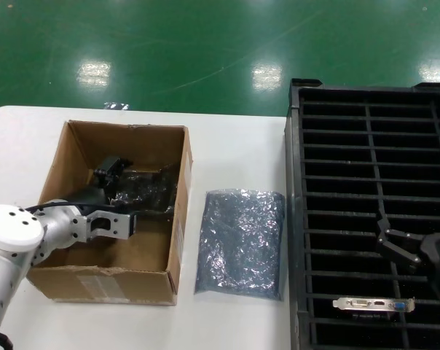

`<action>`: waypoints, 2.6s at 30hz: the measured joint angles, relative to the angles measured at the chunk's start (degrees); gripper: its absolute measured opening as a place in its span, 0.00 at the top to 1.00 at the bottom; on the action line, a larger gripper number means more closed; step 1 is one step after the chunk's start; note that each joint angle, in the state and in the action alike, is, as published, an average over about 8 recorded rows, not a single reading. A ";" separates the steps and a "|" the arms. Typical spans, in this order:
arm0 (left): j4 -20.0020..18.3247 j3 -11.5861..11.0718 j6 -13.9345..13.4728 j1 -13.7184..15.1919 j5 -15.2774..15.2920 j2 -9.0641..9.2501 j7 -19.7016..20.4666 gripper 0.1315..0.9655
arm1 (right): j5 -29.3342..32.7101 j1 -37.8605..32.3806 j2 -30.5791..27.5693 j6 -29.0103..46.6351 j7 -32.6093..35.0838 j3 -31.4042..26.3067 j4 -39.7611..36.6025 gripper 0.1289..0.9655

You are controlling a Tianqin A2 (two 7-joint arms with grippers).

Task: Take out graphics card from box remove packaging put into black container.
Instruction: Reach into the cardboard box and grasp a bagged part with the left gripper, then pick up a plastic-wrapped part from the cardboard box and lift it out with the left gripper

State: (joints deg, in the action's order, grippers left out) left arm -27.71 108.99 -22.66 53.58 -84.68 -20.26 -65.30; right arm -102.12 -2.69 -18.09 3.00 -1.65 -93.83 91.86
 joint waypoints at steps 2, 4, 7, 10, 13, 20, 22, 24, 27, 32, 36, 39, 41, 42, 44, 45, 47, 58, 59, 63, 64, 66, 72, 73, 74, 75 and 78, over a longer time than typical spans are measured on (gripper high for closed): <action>-0.39 0.32 0.08 -0.21 0.28 -0.10 1.15 0.27 | 0.00 0.00 0.00 0.00 0.00 0.00 0.00 0.00; -0.78 0.66 0.15 -0.42 0.58 -0.20 2.16 0.29 | 0.00 0.00 0.00 0.00 0.00 0.00 0.00 0.00; -1.12 1.15 0.23 -0.62 0.99 -0.32 3.38 0.29 | 0.00 0.00 0.00 0.00 0.00 0.00 0.00 0.00; -1.15 1.55 0.30 -0.72 1.28 -0.40 4.22 0.39 | 0.00 0.00 0.00 0.00 0.00 0.00 0.00 0.00; -0.94 1.84 0.37 -0.72 1.43 -0.44 4.71 0.48 | 0.00 0.00 0.00 0.00 0.00 0.00 0.00 0.00; -1.34 2.44 0.51 -1.08 1.86 -0.81 6.12 0.66 | 0.00 0.00 0.00 0.00 0.00 0.00 0.00 0.00; -1.96 2.70 0.52 -1.38 2.15 -1.07 6.90 0.72 | 0.00 0.00 0.00 0.00 0.00 0.00 0.00 0.00; -2.75 3.00 0.55 -1.73 2.52 -1.38 7.81 0.77 | 0.00 0.00 0.00 0.00 0.00 0.00 0.00 0.00; -4.12 3.49 0.60 -2.32 3.16 -1.89 9.34 0.81 | 0.00 0.00 0.00 0.00 0.00 0.00 0.00 0.00; -6.39 4.16 0.81 -3.27 4.08 -2.66 11.56 0.90 | 0.00 0.00 0.00 0.00 0.00 0.00 0.00 0.00; -8.67 4.49 1.17 -4.18 4.69 -3.30 13.21 0.94 | 0.00 0.00 0.00 0.00 0.00 0.00 0.00 0.00; -10.95 4.69 1.58 -5.06 5.26 -3.98 14.53 0.96 | 0.00 0.00 0.00 0.00 0.00 0.00 0.00 0.00; -12.73 4.81 1.90 -5.73 5.78 -4.55 15.48 0.98 | 0.00 0.00 0.00 0.00 0.00 0.00 0.00 0.00; -13.75 4.87 2.08 -6.11 6.12 -4.89 16.03 0.99 | 0.00 0.00 0.00 0.00 0.00 0.00 0.00 0.00; -16.12 4.94 2.46 -7.00 7.00 -5.71 17.29 0.99 | 0.00 0.00 0.00 0.00 0.00 0.00 0.00 0.00; -17.40 4.95 2.64 -7.48 7.52 -6.15 18.02 0.99 | 0.00 0.00 0.00 0.00 0.00 0.00 0.00 0.00; -20.16 4.87 3.04 -8.54 8.70 -7.10 19.64 0.99 | 0.00 0.00 0.00 0.00 0.00 0.00 0.00 0.00; -39.99 -0.02 5.74 -17.16 15.40 -12.39 28.23 0.99 | 0.00 0.00 0.00 0.00 0.00 0.00 0.00 0.00; -42.32 -0.97 5.46 -18.36 16.32 -12.83 29.46 0.99 | 0.00 0.00 0.00 0.00 0.00 0.00 0.00 0.00; -51.86 -5.05 2.75 -23.58 20.17 -14.69 35.22 0.99 | 0.00 0.00 0.00 0.00 0.00 0.00 0.00 0.00; -54.29 -6.12 1.82 -24.99 21.05 -15.23 36.74 0.99 | 0.00 0.00 0.00 0.00 0.00 0.00 0.00 0.00; -59.00 -8.23 0.00 -27.74 22.53 -16.36 39.62 0.99 | 0.00 0.00 0.00 0.00 0.00 0.00 0.00 0.00; -72.17 -13.83 -3.78 -35.65 22.69 -20.12 46.58 0.99 | 0.00 0.00 0.00 0.00 0.00 0.00 0.00 0.00; -74.10 -14.49 -4.08 -36.88 22.01 -20.74 47.39 0.99 | 0.00 0.00 0.00 0.00 0.00 0.00 0.00 0.00; -75.91 -15.06 -4.31 -38.07 21.21 -21.34 48.09 0.99 | 0.00 0.00 0.00 0.00 0.00 0.00 0.00 0.00; -77.59 -15.52 -4.47 -39.21 20.33 -21.91 48.67 0.99 | 0.00 0.00 0.00 0.00 0.00 0.00 0.00 0.00; -81.47 -16.14 -4.59 -42.16 17.60 -23.27 49.62 0.99 | 0.00 0.00 0.00 0.00 0.00 0.00 0.00 0.00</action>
State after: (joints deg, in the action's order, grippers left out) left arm -109.18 92.85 -27.25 11.42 -67.07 -43.53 -15.67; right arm -102.12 -2.69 -18.09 3.00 -1.65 -93.83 91.87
